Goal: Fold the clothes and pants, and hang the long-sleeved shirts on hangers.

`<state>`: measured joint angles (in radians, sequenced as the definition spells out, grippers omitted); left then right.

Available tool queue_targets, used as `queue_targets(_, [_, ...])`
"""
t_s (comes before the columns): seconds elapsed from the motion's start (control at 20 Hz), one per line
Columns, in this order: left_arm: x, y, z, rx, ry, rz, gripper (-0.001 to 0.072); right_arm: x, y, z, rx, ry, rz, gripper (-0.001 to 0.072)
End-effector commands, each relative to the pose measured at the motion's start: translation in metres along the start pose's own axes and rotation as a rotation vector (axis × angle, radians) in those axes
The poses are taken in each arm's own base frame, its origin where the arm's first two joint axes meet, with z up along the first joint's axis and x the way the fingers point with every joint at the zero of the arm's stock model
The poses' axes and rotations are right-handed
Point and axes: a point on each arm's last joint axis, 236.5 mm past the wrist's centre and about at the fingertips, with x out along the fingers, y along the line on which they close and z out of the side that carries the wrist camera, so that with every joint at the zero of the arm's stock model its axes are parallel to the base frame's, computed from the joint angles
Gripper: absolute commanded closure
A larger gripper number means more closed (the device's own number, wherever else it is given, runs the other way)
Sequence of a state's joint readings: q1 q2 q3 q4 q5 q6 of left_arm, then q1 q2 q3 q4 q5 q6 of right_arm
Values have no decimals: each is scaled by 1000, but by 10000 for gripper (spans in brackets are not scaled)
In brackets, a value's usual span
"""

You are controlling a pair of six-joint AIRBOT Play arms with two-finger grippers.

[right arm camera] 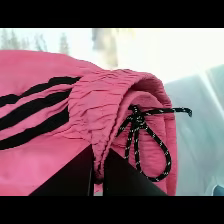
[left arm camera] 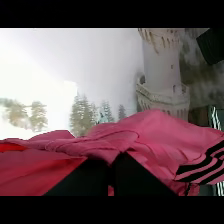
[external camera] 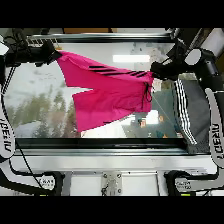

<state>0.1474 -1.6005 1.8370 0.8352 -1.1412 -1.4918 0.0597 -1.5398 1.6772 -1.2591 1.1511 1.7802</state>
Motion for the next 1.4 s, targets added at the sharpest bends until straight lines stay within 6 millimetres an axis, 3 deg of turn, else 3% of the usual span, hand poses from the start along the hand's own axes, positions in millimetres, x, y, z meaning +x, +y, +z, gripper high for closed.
queue_targets(0.0, [-25,4,-6,86,12,102,702,-11,-11,-4,-75,15,-63,686])
queue_targets(0.15, [-36,20,-52,136,91,222,703,-12,-30,-32,-135,90,-164,686])
queue_targets(0.4, [-7,66,-185,24,238,266,702,14,-48,-103,-138,258,-203,686])
queue_targets(0.55, [8,99,-252,-35,279,308,702,31,-60,-147,-140,360,-225,686])
queue_targets(0.75, [14,120,-314,-63,367,341,702,48,-79,-183,-106,427,-255,686])
queue_targets(0.85, [15,121,-325,-60,382,345,702,54,-85,-194,-100,439,-261,685])
queue_targets(1.1, [15,119,-329,-57,398,340,679,58,-85,-201,-86,445,-249,668])
queue_targets(1.15, [14,117,-329,-54,411,337,425,58,-84,-200,-84,444,-246,511])
queue_targets(1.2, [12,112,-325,-51,417,329,245,56,-83,-198,-92,436,-242,236])
queue_targets(1.25, [8,105,-316,-46,411,318,248,50,-80,-192,-115,422,-231,123])
queue_targets(1.35, [-6,89,-287,-24,353,293,248,26,-75,-174,-164,379,-210,121])
